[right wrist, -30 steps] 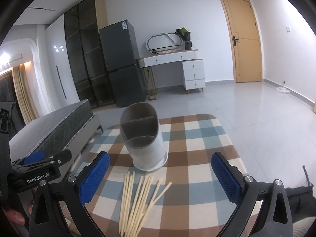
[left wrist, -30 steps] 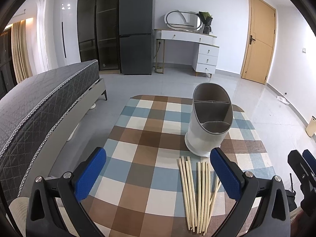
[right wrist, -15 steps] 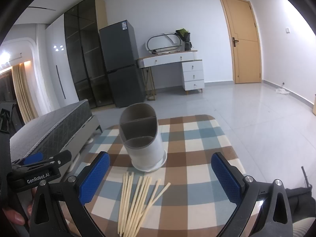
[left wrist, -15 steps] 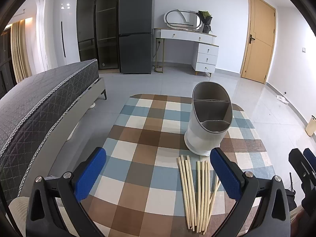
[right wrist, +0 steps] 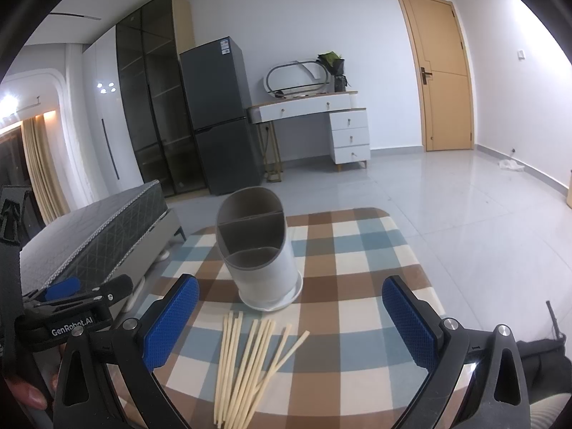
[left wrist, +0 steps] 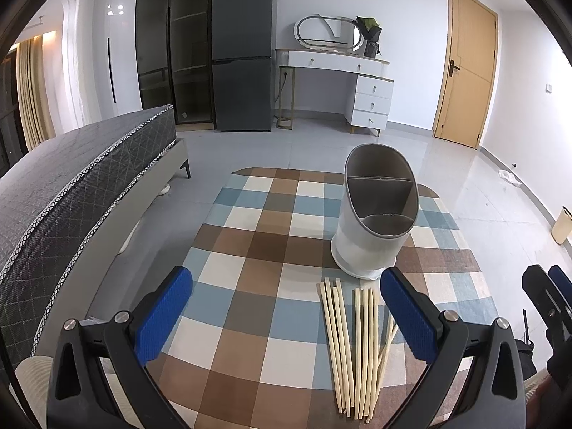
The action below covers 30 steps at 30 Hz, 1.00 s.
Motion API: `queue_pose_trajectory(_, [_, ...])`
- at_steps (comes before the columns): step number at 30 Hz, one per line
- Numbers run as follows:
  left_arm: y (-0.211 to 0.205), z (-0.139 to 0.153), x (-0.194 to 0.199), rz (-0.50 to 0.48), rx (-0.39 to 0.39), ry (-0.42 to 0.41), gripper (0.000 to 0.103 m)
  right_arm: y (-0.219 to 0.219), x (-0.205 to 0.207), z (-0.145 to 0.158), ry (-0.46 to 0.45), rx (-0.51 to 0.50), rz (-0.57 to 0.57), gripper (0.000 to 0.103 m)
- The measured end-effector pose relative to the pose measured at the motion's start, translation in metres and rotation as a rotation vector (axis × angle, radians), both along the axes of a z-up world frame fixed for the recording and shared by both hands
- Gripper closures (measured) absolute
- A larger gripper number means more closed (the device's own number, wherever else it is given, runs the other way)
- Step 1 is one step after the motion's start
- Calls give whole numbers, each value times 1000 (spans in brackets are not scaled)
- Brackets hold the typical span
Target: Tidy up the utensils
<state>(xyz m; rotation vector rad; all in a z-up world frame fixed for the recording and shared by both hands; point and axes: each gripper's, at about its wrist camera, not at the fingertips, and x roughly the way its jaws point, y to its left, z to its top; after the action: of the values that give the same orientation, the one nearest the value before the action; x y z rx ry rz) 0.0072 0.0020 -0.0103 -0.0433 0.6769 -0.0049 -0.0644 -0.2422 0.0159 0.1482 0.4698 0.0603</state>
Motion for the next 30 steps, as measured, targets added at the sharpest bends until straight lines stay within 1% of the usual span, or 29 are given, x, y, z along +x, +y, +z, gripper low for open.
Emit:
queue_pose_trajectory(5, [0, -3, 3, -2, -14, 21, 1, 0, 2, 0, 5, 6, 1, 0])
queue_pose_trajectory(10, [-4, -6, 7, -14, -11, 41, 1, -2, 5, -2, 15, 14, -1, 0])
queue_pose_trajectory(13, [-4, -11, 12, -29, -29, 74, 1, -3, 8, -3, 25, 25, -10, 0])
queue_pose_trajectory(17, [0, -29, 27, -30, -56, 160, 1, -11, 15, -7, 53, 71, -27, 0])
queue_pose_trajectory(21, [0, -55, 45, -18, -27, 269, 1, -20, 26, -14, 89, 125, -54, 0])
queue_pose_trajectory(22, [-1, -66, 51, -15, -15, 307, 1, -23, 29, -16, 100, 134, -60, 0])
queue_pose_trajectory(26, [-4, -99, 68, -24, -11, 441, 1, -31, 45, -29, 172, 176, -79, 0])
queue_pose_trajectory(28, [-8, -109, 74, -33, -13, 479, 1, -34, 55, -37, 208, 214, -66, 0])
queue_pose_trajectory(30, [-13, -115, 78, -32, 2, 506, 1, -34, 63, -44, 237, 222, -59, 0])
